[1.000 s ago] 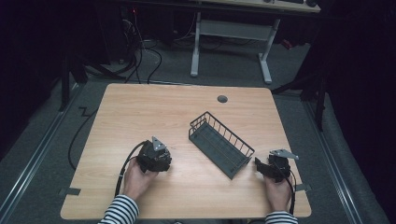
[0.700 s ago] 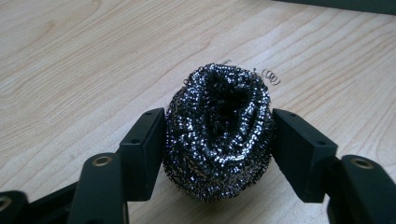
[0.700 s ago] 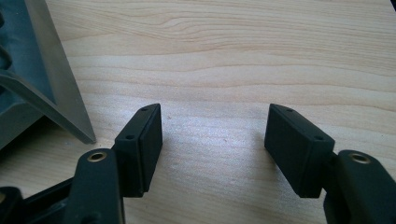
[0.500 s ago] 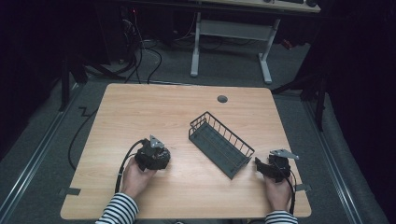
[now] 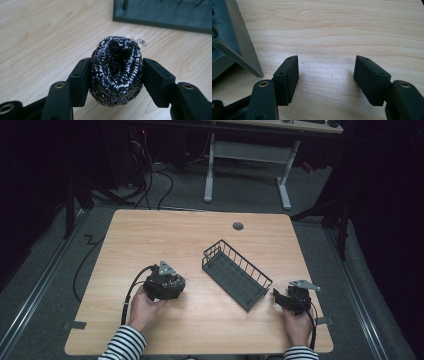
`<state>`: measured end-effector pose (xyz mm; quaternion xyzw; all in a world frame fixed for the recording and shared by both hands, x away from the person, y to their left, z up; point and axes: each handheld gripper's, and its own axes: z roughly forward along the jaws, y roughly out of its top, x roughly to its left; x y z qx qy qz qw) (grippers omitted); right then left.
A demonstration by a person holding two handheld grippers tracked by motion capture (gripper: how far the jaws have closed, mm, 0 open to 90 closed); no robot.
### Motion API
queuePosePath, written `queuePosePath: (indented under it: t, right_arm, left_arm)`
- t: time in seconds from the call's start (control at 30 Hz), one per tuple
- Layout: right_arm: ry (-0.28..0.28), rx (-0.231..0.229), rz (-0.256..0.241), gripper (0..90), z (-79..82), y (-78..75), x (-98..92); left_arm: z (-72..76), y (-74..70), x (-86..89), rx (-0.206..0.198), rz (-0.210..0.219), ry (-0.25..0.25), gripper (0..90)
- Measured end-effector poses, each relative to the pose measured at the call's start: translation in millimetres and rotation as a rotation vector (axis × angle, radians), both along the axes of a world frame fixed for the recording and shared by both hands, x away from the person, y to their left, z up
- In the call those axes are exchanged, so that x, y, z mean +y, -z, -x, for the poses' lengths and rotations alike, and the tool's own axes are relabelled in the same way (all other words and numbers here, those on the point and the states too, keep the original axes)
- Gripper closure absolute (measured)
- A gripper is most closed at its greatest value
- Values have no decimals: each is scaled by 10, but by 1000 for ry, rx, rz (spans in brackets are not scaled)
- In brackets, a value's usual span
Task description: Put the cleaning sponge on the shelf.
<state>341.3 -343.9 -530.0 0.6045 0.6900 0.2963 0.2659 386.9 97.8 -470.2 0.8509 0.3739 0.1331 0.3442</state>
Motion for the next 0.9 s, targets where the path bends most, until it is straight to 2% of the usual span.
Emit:
queuePosePath:
  t: [0.23,0.27,0.63,0.7,0.9]
  right_arm:
    - [0,-2,0,370,-1,2,2]
    - [0,-2,1,370,0,2,2]
    - [0,0,0,370,0,1,2]
    - [1,0,3,369,0,1,6]
    - [-6,-3,9,367,-3,3,5]
  left_arm:
    - [6,-247,-39,-6,69,43,429]
    - [-3,-284,-44,-11,64,49,432]
    - [-143,-628,-133,-12,145,90,432]
    - [-166,-687,-160,-24,144,91,431]
    - [-263,-826,-268,-18,162,116,431]
